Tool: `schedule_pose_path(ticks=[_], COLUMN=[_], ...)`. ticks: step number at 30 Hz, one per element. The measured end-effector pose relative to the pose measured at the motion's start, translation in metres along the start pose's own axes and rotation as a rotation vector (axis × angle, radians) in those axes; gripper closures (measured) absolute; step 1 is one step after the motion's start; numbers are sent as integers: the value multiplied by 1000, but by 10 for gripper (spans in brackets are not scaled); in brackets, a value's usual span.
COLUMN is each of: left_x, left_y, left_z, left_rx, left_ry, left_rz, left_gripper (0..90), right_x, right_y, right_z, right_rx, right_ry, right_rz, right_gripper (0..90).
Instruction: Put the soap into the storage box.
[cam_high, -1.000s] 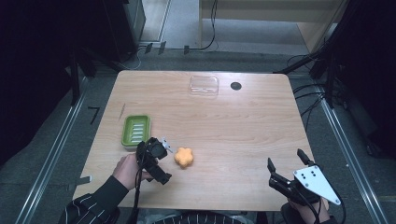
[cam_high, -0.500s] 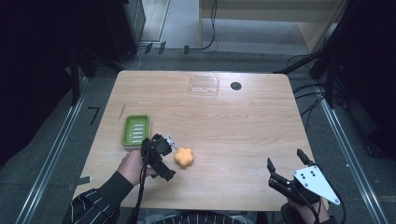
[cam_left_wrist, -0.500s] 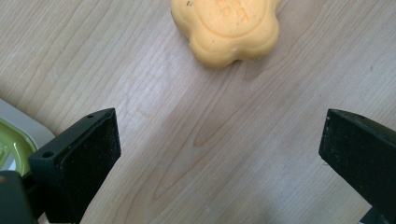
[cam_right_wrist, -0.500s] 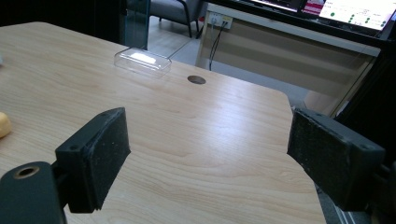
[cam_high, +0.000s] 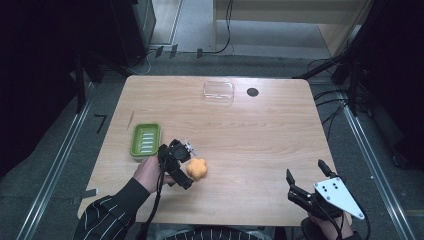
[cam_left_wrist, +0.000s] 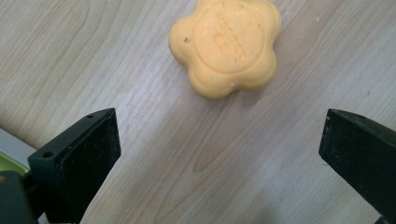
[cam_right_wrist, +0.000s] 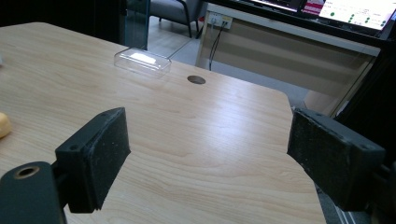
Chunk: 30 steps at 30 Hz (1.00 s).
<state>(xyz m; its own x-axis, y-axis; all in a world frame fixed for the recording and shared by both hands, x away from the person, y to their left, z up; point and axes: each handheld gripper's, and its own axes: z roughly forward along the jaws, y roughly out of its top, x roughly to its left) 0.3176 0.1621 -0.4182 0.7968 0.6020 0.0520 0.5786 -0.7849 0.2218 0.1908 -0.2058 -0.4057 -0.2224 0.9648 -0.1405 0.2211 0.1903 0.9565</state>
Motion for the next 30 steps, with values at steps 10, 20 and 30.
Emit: schedule_pose_path(ticks=[10, 20, 30], left_x=[-3, -2, -1], left_y=[16, 31, 49], left_z=[5, 13, 30], left_rx=[9, 36, 95], left_ry=[-7, -13, -16], left_rz=[17, 34, 41], left_gripper=[0, 0, 0], right_x=[0, 0, -1], right_y=[0, 0, 0], right_z=[0, 0, 0], right_rx=[0, -1, -4], right_ry=[0, 0, 0], right_rz=[-1, 0, 1], right_gripper=[132, 133, 133])
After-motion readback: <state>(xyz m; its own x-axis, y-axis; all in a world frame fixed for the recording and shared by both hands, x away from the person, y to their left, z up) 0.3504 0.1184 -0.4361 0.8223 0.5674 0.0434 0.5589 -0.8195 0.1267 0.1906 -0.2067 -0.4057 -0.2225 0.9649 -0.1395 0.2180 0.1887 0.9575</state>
